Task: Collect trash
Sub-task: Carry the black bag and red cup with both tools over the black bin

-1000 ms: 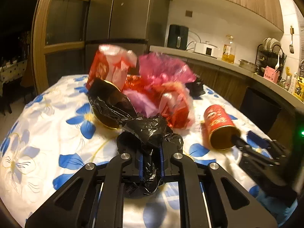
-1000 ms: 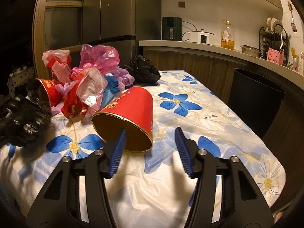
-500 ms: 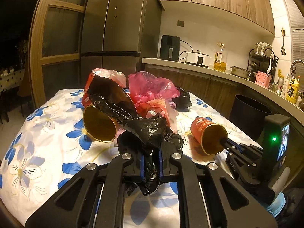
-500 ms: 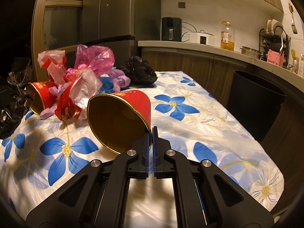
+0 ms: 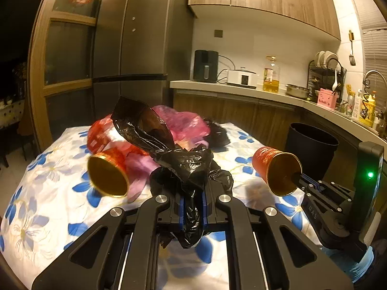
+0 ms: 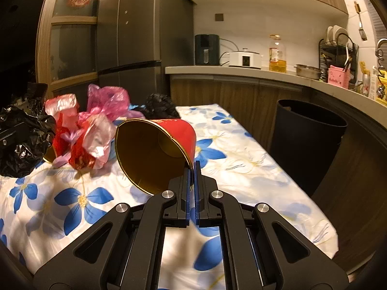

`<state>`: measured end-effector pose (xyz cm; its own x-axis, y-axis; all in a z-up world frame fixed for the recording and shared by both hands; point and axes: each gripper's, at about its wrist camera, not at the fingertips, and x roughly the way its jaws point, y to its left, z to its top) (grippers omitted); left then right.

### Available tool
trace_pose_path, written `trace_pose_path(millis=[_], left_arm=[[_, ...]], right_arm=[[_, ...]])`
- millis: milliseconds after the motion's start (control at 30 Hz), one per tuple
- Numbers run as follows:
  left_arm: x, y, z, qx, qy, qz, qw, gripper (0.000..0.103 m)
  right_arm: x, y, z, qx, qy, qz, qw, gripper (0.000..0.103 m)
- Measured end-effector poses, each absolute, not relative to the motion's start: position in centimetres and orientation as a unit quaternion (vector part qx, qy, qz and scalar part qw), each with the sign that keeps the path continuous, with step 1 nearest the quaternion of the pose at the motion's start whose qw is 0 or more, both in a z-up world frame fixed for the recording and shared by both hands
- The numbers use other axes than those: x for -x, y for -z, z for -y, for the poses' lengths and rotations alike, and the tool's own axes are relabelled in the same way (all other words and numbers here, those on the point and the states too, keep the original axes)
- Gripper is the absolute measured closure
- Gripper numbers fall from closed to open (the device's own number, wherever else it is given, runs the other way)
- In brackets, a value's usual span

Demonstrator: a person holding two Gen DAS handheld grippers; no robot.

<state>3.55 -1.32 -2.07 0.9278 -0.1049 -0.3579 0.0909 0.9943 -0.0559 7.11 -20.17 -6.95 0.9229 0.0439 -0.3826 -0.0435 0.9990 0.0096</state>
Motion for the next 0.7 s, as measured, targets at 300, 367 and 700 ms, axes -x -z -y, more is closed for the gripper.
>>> trace_pose_path(millis=[300,367,700], left_arm=[[-6.5,-0.2,5.8,0.0,0.104,-0.165,0.981,0.093],[-7.4,-0.9,7.1,-0.001,0.119,-0.161,0.98,0.093],[-13.1,-3.5,17.2,-0.028,0.206,-0.148,0.967,0.093]], right_arm=[[-6.6,4.9,24.0,-0.006,0.019,-0.166,0.986,0.1],[-6.7,4.2,25.4,-0.009,0.035,-0.158,0.987,0.1],[-7.9,1.1,33.6,-0.016,0.128,-0.121,0.984,0.1]])
